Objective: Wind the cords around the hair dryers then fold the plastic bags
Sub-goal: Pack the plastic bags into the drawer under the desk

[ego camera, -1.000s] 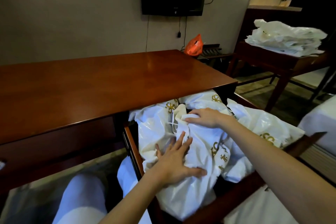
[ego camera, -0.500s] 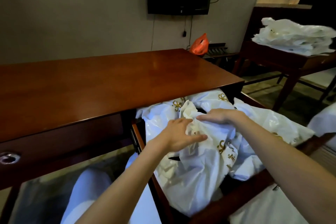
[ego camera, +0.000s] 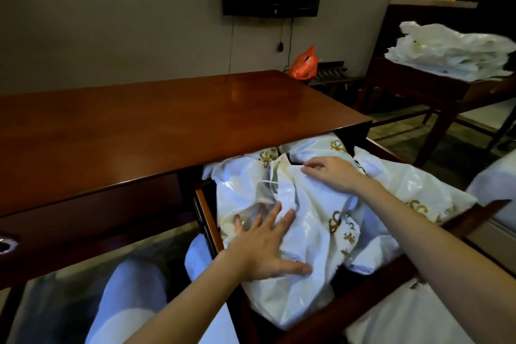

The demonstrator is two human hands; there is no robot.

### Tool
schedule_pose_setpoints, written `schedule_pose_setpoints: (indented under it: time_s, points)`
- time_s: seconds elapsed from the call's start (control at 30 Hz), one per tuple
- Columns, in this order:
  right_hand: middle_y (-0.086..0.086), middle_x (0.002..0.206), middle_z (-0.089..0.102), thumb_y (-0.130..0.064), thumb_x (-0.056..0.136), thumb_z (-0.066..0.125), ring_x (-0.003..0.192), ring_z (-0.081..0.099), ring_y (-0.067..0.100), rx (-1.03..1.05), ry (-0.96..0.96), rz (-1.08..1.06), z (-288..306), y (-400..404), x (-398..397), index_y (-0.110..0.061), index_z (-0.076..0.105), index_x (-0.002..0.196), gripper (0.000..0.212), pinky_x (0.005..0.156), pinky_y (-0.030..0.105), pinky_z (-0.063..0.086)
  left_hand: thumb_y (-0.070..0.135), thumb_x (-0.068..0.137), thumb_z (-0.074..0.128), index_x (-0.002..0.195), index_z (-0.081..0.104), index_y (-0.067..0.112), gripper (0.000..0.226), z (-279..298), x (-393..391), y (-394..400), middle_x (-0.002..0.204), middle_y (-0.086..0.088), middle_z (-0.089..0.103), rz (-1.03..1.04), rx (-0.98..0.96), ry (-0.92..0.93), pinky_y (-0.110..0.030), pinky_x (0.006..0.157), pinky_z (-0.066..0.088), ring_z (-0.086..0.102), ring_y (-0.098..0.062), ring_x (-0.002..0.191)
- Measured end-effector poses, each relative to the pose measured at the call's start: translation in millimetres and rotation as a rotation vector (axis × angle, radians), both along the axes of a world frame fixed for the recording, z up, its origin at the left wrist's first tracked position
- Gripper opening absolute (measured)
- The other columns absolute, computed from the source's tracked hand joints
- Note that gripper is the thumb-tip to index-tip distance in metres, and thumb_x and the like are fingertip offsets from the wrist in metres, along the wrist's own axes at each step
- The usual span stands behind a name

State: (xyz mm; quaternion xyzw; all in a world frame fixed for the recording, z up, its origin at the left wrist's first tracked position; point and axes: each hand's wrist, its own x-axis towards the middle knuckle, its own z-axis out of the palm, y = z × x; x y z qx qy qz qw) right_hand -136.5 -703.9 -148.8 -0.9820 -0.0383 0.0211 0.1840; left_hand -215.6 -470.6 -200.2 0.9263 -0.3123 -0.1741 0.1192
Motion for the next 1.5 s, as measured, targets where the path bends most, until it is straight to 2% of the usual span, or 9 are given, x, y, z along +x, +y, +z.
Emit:
schedule_pose_setpoints:
  time_s: [0.2,0.5,0.8,0.87,0.97,1.07,1.27,1.4,1.5]
  points:
    - [0.0,0.129,0.061,-0.086,0.068,0.043,0.116,0.055,0.02,0.069,0.048,-0.038,-22,-27,-37,-0.033,0.052,0.133,0.084,0.097,0.036,0.042,0.08,0.075,0.055,0.146,-0.026,0.048,0.112,9,-7,0,0.157,0.013,-0.033,-0.016,-0.066,0.056,-0.073,0.109,-0.01,-0.023,-0.026,0.148]
    - [0.002,0.132,0.059,-0.092,0.065,0.036,0.118,0.055,0.024,0.059,0.07,-0.038,-18,-20,-36,-0.033,0.047,0.138,0.095,0.101,0.038,0.041,0.078,0.07,0.062,0.145,-0.032,0.039,0.127,-1,-25,11,0.155,0.011,-0.038,-0.076,0.165,-0.112,-0.075,0.108,-0.009,-0.022,-0.039,0.147]
    - [0.003,0.144,0.048,-0.074,0.078,0.046,0.128,0.047,0.024,0.031,0.114,-0.074,-11,-17,-34,-0.026,0.043,0.142,0.081,0.106,0.037,0.036,0.063,0.067,0.079,0.148,-0.03,0.036,0.138,4,-6,-1,0.151,0.015,-0.044,-0.127,0.057,0.084,-0.075,0.107,-0.013,-0.027,-0.03,0.146]
    - [0.003,0.147,0.045,-0.071,0.081,0.047,0.131,0.044,0.024,0.005,0.141,-0.068,-8,-15,-31,-0.023,0.041,0.144,0.079,0.106,0.037,0.033,0.057,0.071,0.079,0.153,-0.018,0.034,0.13,18,-3,6,0.157,0.013,-0.033,-0.162,0.078,0.089,-0.066,0.115,-0.008,-0.015,-0.022,0.15]
    - [0.005,0.151,0.039,-0.061,0.088,0.049,0.136,0.038,0.025,-0.016,0.141,-0.077,-9,-14,-32,-0.019,0.035,0.147,0.074,0.109,0.036,0.029,0.037,0.073,0.084,0.152,0.027,0.035,0.098,46,9,30,0.163,0.012,0.008,-0.122,0.016,0.124,-0.04,0.121,0.02,0.015,-0.014,0.149]
    - [0.006,0.151,0.038,-0.061,0.088,0.049,0.136,0.038,0.025,-0.006,0.134,-0.07,-8,-14,-32,-0.018,0.034,0.148,0.075,0.11,0.037,0.029,0.021,0.071,0.086,0.126,0.06,0.033,0.062,69,23,53,0.131,0.009,0.048,-0.01,0.078,0.108,-0.035,0.104,0.044,0.047,-0.015,0.125]
    - [0.005,0.151,0.038,-0.067,0.084,0.046,0.137,0.038,0.025,-0.021,0.14,-0.066,-10,-15,-32,-0.02,0.034,0.148,0.08,0.111,0.038,0.03,0.013,0.079,0.075,0.099,0.072,0.017,0.021,42,35,40,0.079,0.013,0.045,-0.088,0.175,0.008,-0.031,0.075,0.052,0.052,-0.016,0.086]
    - [0.006,0.151,0.039,-0.063,0.088,0.046,0.135,0.039,0.026,-0.037,0.128,-0.056,-12,-13,-30,-0.02,0.033,0.148,0.075,0.109,0.038,0.031,0.025,0.073,0.084,0.093,0.073,0.017,0.024,31,42,38,0.079,0.007,0.055,-0.083,0.111,-0.053,-0.028,0.072,0.048,0.054,-0.015,0.08]
    - [0.006,0.151,0.039,-0.063,0.09,0.045,0.135,0.039,0.026,-0.055,0.134,-0.049,-8,-10,-30,-0.022,0.033,0.148,0.072,0.108,0.037,0.03,0.032,0.072,0.086,0.097,0.076,0.022,0.029,46,45,42,0.081,0.012,0.064,0.02,0.069,0.103,-0.025,0.073,0.051,0.061,-0.011,0.083]
